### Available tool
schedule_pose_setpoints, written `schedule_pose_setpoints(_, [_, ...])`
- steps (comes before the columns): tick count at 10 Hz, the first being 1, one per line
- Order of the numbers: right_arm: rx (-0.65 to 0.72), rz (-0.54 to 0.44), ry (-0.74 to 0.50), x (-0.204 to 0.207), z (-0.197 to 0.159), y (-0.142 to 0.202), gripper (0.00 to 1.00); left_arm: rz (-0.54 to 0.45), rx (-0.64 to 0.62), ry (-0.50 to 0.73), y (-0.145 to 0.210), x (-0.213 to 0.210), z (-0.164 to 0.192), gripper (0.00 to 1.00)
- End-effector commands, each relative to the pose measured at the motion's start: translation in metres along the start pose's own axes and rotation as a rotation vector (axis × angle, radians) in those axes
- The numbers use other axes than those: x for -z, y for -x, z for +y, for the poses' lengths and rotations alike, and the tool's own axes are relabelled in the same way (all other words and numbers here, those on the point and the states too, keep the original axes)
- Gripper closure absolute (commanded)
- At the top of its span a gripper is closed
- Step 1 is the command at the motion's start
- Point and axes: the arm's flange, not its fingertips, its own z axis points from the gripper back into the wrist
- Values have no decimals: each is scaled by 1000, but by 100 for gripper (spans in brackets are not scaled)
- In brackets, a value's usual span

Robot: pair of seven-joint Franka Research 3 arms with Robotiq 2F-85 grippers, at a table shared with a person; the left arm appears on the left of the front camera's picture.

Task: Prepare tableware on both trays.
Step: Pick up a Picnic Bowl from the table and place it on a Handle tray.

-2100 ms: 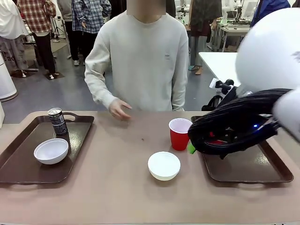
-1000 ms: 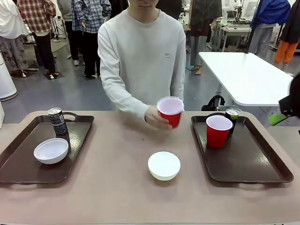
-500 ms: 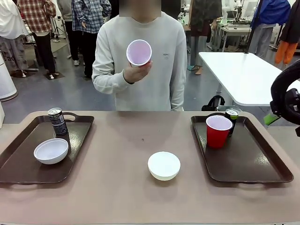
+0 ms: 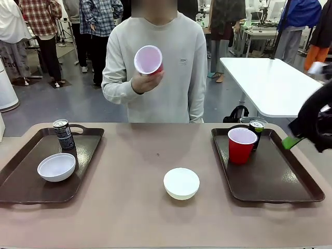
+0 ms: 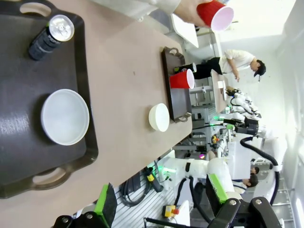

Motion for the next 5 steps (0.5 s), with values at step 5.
schedule_pose_setpoints(5, [-472, 102, 83, 39, 79, -20, 0, -7, 20, 22, 3, 0, 0, 0])
